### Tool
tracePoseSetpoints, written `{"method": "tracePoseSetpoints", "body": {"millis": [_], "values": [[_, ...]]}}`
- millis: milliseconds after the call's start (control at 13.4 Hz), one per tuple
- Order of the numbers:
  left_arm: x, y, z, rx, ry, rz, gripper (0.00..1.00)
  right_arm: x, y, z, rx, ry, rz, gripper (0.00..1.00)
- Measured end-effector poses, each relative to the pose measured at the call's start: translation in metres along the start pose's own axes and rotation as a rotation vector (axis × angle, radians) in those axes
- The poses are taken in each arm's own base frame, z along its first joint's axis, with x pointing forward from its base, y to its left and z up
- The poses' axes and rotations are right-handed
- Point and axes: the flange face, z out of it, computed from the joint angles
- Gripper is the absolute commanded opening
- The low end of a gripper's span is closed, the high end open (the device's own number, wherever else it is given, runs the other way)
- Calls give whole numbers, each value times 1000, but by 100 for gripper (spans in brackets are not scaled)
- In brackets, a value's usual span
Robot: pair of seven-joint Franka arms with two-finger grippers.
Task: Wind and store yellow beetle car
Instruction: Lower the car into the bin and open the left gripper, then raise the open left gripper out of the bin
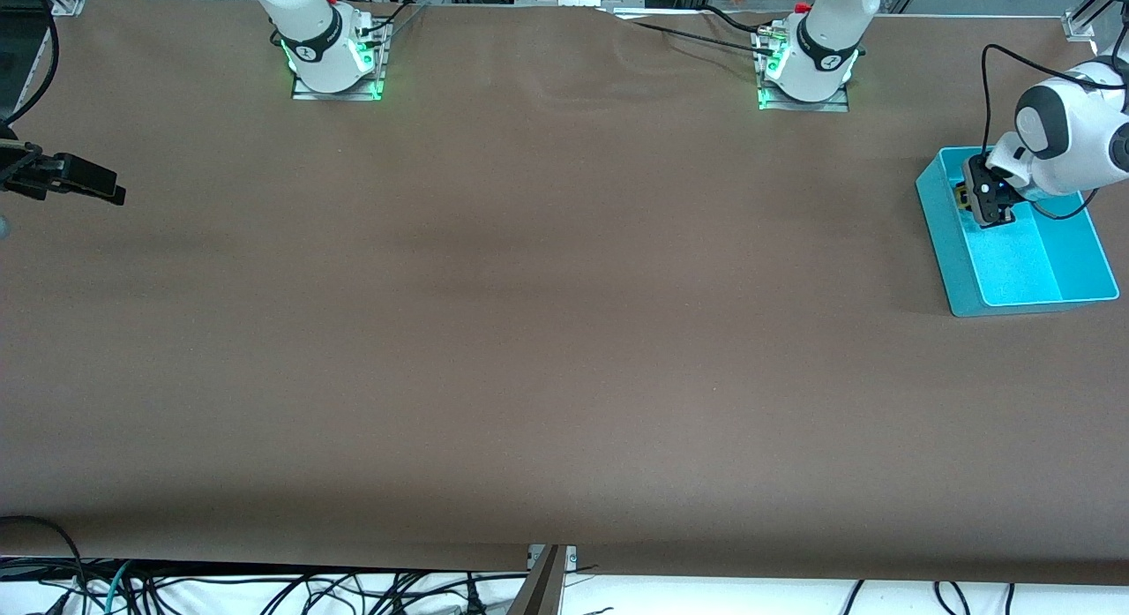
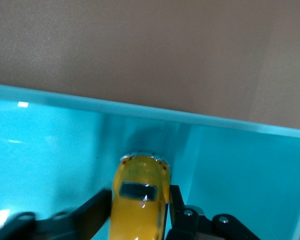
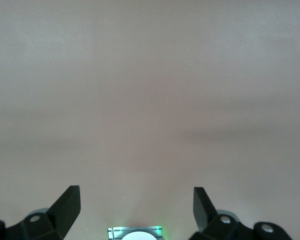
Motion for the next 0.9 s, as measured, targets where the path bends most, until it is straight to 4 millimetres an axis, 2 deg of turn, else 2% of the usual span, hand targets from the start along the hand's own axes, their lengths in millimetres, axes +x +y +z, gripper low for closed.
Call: {"method": "tracePoseSetpoints", "body": {"millis": [299,523,673,747,897], "values": [[-3,-5,-7,18,9,-33,100,0,0,0,0,0,0,100],[1,-11,-19,45,6,-94,100,0,0,0,0,0,0,100],[6,-14,-52,74,39,-143,100,0,0,0,0,0,0,100],[8,-14,-80,82,76,-168,100,0,0,0,0,0,0,100],[15,-12,-147,109,117,-172,100,0,0,0,0,0,0,100]]}}
